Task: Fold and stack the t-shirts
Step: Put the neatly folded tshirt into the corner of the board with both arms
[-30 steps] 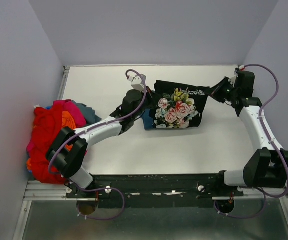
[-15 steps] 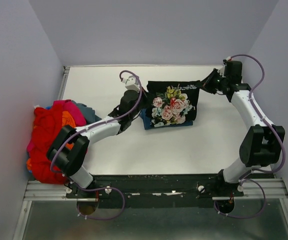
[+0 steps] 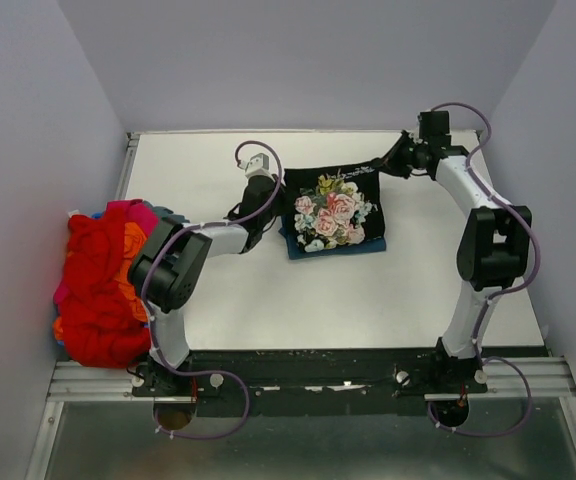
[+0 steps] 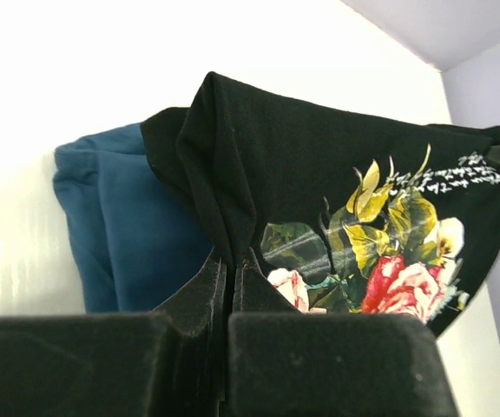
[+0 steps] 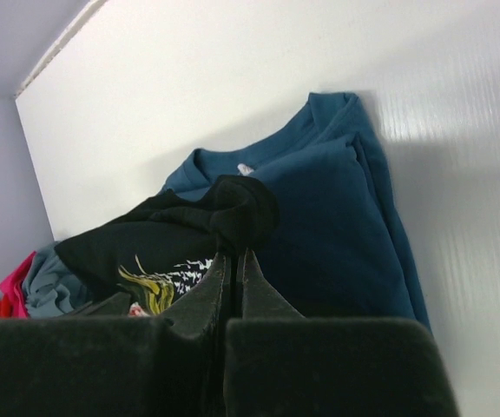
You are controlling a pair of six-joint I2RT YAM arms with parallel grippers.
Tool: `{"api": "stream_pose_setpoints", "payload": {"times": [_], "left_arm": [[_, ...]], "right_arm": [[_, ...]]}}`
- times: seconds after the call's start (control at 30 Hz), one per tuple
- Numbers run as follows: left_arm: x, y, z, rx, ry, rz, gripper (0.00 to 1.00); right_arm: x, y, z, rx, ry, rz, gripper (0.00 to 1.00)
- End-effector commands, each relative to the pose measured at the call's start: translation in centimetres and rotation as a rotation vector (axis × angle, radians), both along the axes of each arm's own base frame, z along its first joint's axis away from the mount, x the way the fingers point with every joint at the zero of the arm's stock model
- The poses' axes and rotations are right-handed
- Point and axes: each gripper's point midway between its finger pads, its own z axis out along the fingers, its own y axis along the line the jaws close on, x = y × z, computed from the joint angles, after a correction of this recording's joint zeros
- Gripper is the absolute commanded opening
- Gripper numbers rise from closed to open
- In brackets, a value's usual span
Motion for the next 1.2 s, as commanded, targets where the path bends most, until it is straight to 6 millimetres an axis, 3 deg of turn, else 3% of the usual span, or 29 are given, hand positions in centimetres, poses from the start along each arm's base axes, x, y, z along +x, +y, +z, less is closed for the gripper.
{"api": "stream_pose_setpoints", "payload": {"times": [0.0,0.03,0.1,0.13,0.17,0.27,0.37,0.43,0.5,0.53,0.6,0.67,0.73,0.87,0.97,1.07,1.17], "left_arm": [[3.1,1.1,-2.3,-0.011,0.025,0.027,0.0],[3.6,1.1,-2.8,-0.014,0.033,0.023,0.12],[4.7,1.1,-3.3,-0.023,0.05,0.007,0.48],[4.8,0.7,-3.5,-0.032,0.068,-0.031,0.62],[5.1,0.7,-3.3,-0.033,0.079,-0.039,0.71],[5.1,2.0,-1.9,0.013,0.068,-0.015,0.88],[4.5,3.2,0.3,0.066,0.053,0.006,0.94],[4.0,4.0,1.6,0.099,0.043,0.033,0.94],[3.1,4.3,2.4,0.1,0.044,0.03,0.87],[2.4,4.0,2.9,0.082,0.036,0.013,0.78],[1.2,2.2,3.8,0.022,0.023,-0.06,0.41],[0.1,0.0,3.8,-0.03,0.044,-0.138,0.12],[-1.3,-2.1,2.6,-0.071,0.095,-0.211,0.0],[-4.1,-5.1,-0.7,-0.109,0.174,-0.289,0.0],[-5.4,-5.9,-3.5,-0.106,0.228,-0.308,0.0],[-6.1,-5.5,-6.4,-0.1,0.289,-0.292,0.0],[-5.8,-4.4,-7.5,-0.035,0.29,-0.245,0.0]], "right_arm": [[3.3,-1.4,-1.1,-0.048,-0.004,-0.066,0.06],[3.8,-1.3,-1.4,-0.052,0.001,-0.064,0.16],[4.5,-1.3,-2.4,-0.071,0.015,-0.065,0.81],[4.6,-1.5,-2.5,-0.08,0.018,-0.065,0.95],[4.6,-1.6,-2.4,-0.093,0.014,-0.064,1.0],[3.6,-2.1,-1.9,-0.137,-0.013,-0.061,1.0],[1.9,-1.6,-0.6,-0.128,-0.074,-0.029,0.89],[0.2,0.0,0.3,-0.052,-0.116,0.043,0.71],[-1.7,1.6,-0.4,0.016,-0.123,0.113,0.51],[-2.3,2.3,-0.1,0.05,-0.142,0.145,0.38],[-3.2,3.7,0.3,0.13,-0.174,0.212,0.14],[-3.8,4.9,0.0,0.206,-0.167,0.263,0.01],[-4.6,5.8,-0.8,0.285,-0.153,0.299,0.01],[-6.8,6.6,-3.2,0.387,-0.124,0.31,0.0],[-7.9,6.8,-5.8,0.421,-0.074,0.306,0.01],[-8.2,6.4,-8.7,0.417,-0.004,0.266,0.01],[-8.1,5.6,-10.8,0.383,0.062,0.207,0.01]]}}
